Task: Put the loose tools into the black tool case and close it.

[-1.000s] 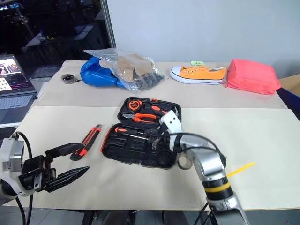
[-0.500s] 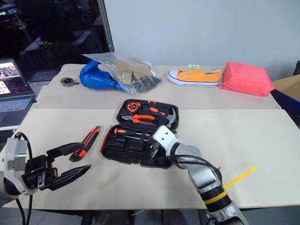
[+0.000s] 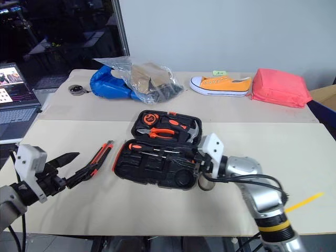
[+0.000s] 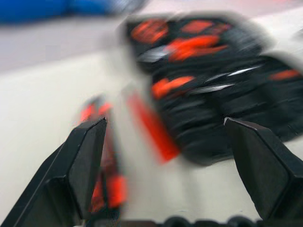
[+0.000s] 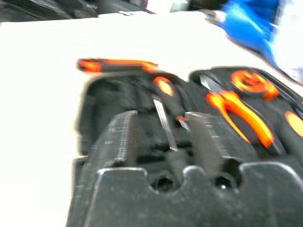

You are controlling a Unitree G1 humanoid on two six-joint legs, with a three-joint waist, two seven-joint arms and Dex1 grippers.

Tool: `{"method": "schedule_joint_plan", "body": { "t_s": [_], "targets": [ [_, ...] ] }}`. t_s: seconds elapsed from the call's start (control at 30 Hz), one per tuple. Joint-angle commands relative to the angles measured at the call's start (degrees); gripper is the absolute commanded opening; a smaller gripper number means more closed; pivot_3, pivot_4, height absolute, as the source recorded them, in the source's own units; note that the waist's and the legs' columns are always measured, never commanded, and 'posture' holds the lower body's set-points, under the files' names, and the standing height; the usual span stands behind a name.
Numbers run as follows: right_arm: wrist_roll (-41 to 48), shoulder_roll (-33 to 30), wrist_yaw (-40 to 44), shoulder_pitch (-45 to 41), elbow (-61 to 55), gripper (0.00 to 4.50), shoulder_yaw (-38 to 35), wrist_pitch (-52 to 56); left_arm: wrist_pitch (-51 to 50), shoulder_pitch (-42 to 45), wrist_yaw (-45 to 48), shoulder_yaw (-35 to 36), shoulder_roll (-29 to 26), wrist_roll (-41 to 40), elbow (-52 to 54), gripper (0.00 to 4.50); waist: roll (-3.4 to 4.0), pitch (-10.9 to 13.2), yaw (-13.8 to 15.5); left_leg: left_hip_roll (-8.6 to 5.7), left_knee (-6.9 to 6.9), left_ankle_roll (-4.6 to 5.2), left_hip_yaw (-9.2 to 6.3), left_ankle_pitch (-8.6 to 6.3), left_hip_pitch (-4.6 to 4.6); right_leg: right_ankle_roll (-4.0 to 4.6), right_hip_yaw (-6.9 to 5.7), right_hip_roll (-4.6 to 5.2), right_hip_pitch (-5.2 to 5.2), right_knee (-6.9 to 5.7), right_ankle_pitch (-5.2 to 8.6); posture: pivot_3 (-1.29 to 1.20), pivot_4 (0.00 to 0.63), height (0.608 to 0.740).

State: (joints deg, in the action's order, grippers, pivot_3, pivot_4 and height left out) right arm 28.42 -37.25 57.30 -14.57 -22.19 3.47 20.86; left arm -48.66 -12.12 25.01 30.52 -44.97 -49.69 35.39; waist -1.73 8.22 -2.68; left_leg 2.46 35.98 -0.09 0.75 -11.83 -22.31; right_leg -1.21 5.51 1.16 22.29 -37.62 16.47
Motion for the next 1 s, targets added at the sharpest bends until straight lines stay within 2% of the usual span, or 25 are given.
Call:
{"method": "schedule_joint_plan", "body": {
  "t_s": [0.03, 0.1, 0.13, 0.27, 0.4, 0.5, 0.57, 0.6, 0.63, 1.0],
  "targets": [
    [7.3, -5.1, 5.4, -1.4, -5.3, 3.69, -4.4, 3.8, -8.9, 6.2, -6.1, -3.1, -3.7, 1.6, -4.8, 4.23, -0.03, 0.0, 0.1, -0.02, 0.00, 0.00, 0.00, 0.00, 0.02, -0.04, 0.00, 0.00, -0.01, 0.01, 0.02, 0.00, 0.150, 0.740],
    [8.8, -6.4, 6.2, -0.8, -6.6, 4.32, -5.4, 4.0, -11.7, 10.4, -6.9, -6.1, -5.7, 3.3, -8.3, 4.23, -0.05, 0.0, 0.0, -0.04, 0.00, 0.00, 0.01, 0.00, 0.04, -0.04, 0.02, -0.01, -0.01, 0.01, 0.03, 0.00, 0.150, 0.740],
    [9.5, -6.7, 6.0, -0.5, -7.4, 4.42, -5.6, 4.4, -12.3, 12.4, -6.4, -8.1, -6.6, 4.3, -10.2, 4.23, -0.10, 0.1, 0.1, -0.04, 0.00, 0.00, -0.01, 0.00, 0.03, -0.05, 0.01, -0.02, -0.02, 0.01, 0.03, 0.00, 0.150, 0.740],
    [8.5, -7.1, 5.3, 2.0, -8.2, 4.42, -5.9, 3.8, -13.0, 19.0, -4.9, -14.1, -7.0, 7.2, -14.9, 4.23, -0.12, 0.1, 0.2, -0.07, -0.01, -0.01, 0.00, 0.00, -0.01, 0.02, 0.01, -0.04, 0.01, 0.03, -0.01, 0.00, 0.150, 0.740],
    [6.9, -6.6, 3.1, 3.8, -9.3, 4.42, -6.1, 3.1, -17.1, 26.1, -6.0, -13.8, -2.5, 3.9, -16.5, 4.23, -0.14, 0.1, 0.4, -0.33, -0.06, -0.01, -0.03, 0.00, -0.21, 0.22, -0.02, 0.21, 0.13, 0.09, -0.13, 0.00, 0.150, 0.740],
    [6.3, -6.7, 2.6, 5.1, -10.0, 4.42, -6.4, 2.4, -17.5, 27.3, -7.1, -17.3, -1.4, 7.1, -15.8, 4.23, -0.14, 0.1, 0.2, -0.47, -0.04, -0.01, -0.09, -0.01, -0.37, 0.11, -0.04, 0.33, 0.20, 0.11, -0.13, 0.00, 0.150, 0.740],
    [6.3, -6.7, 2.1, 5.7, -10.4, 4.50, -6.7, 2.2, -17.0, 28.2, -8.3, -18.9, 0.3, 8.5, -15.5, 3.72, -0.14, 0.1, 0.2, -0.52, -0.06, -0.06, -0.12, -0.04, -0.38, 0.07, -0.01, 0.36, 0.20, 0.12, -0.12, 0.00, 0.150, 0.740],
    [6.3, -6.7, 1.9, 5.8, -10.5, 4.50, -6.9, 2.3, -16.7, 28.5, -8.4, -19.6, 1.1, 8.9, -15.1, 3.61, -0.14, 0.1, 0.3, -0.53, -0.07, -0.07, -0.15, -0.04, -0.39, 0.07, -0.02, 0.36, 0.20, 0.13, -0.12, 0.00, 0.150, 0.740],
    [6.2, -6.7, 1.5, 5.9, -10.5, 4.50, -7.0, 2.2, -16.4, 28.7, -8.4, -20.4, 1.6, 9.6, -14.6, 3.23, -0.14, 0.1, 0.3, -0.52, -0.06, -0.07, -0.18, -0.04, -0.42, 0.07, -0.04, 0.35, 0.20, 0.14, -0.12, 0.00, 0.150, 0.740],
    [5.6, -6.5, 0.3, 5.6, -10.2, 4.50, -6.6, 1.8, -14.9, 29.4, -8.7, -27.0, 4.3, 16.2, -11.9, 3.23, -0.15, 0.1, 0.3, -0.60, 0.00, -0.07, -0.27, -0.03, -0.37, 0.08, -0.07, 0.31, 0.12, 0.09, -0.13, 0.00, 0.150, 0.740]
  ]
}}
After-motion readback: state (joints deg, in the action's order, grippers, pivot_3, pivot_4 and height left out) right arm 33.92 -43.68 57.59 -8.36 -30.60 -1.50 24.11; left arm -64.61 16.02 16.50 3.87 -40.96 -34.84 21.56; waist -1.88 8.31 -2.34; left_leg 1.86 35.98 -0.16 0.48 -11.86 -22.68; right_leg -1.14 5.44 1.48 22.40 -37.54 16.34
